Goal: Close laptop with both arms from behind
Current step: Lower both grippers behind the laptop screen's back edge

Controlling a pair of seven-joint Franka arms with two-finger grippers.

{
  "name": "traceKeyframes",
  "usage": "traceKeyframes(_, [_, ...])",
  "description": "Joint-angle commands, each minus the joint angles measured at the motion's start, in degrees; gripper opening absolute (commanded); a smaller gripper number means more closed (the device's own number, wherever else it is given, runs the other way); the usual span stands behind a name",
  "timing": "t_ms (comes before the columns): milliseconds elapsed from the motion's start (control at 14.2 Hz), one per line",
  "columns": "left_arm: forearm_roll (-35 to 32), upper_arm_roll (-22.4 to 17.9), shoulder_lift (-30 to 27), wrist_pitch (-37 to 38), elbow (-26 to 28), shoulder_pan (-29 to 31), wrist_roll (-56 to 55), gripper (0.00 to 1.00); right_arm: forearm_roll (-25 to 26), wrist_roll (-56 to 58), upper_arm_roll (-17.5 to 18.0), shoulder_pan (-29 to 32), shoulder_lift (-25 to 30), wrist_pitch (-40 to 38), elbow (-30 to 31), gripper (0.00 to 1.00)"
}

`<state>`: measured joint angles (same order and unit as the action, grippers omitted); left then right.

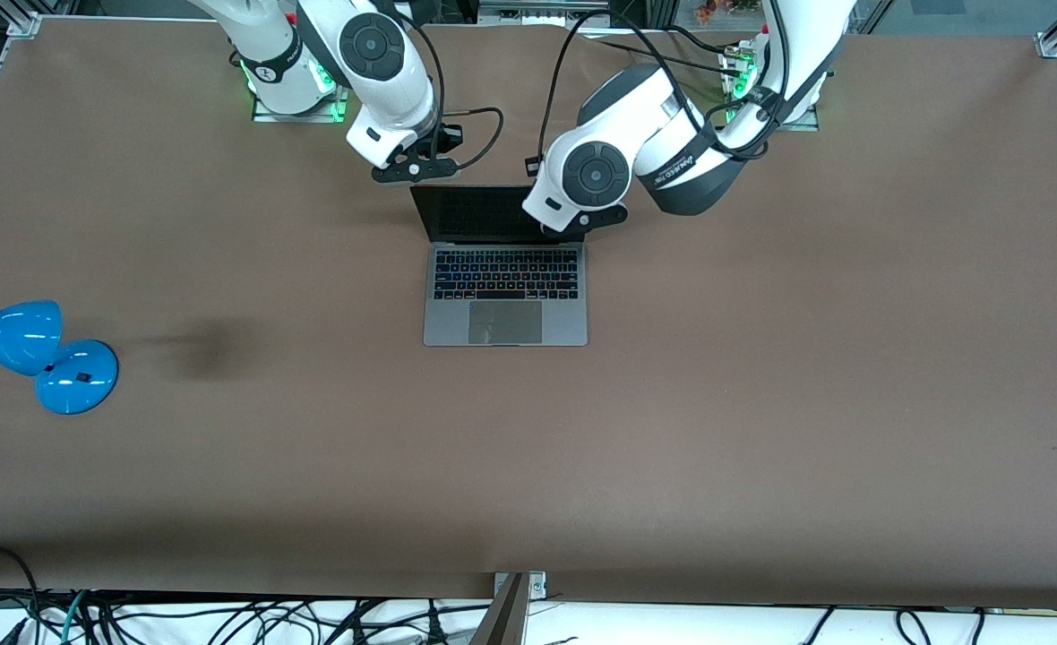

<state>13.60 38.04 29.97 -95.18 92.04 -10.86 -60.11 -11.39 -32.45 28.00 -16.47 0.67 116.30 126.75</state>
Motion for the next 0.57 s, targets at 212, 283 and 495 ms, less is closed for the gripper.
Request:
traceKeyframes(212, [-3.0, -1.4, 2.3, -3.3, -0.3, 0.1, -1.3, 0.00, -0.2, 1.2, 0.3, 0.7, -4.2, 4.7, -1.9, 0.00])
traceKeyframes(283, [-3.1, -2.0, 2.4, -3.5, -0.5, 0.1, -1.3, 0.00, -0.2, 1.2, 0.3, 0.8, -4.2, 4.7, -2.2, 0.00])
traceKeyframes(495, [-5.0, -2.4, 3.5, -4.4, -0.9, 0.1, -1.2, 0.00, 0.5, 1.2, 0.0, 1.4, -4.6, 4.7, -3.6, 0.00])
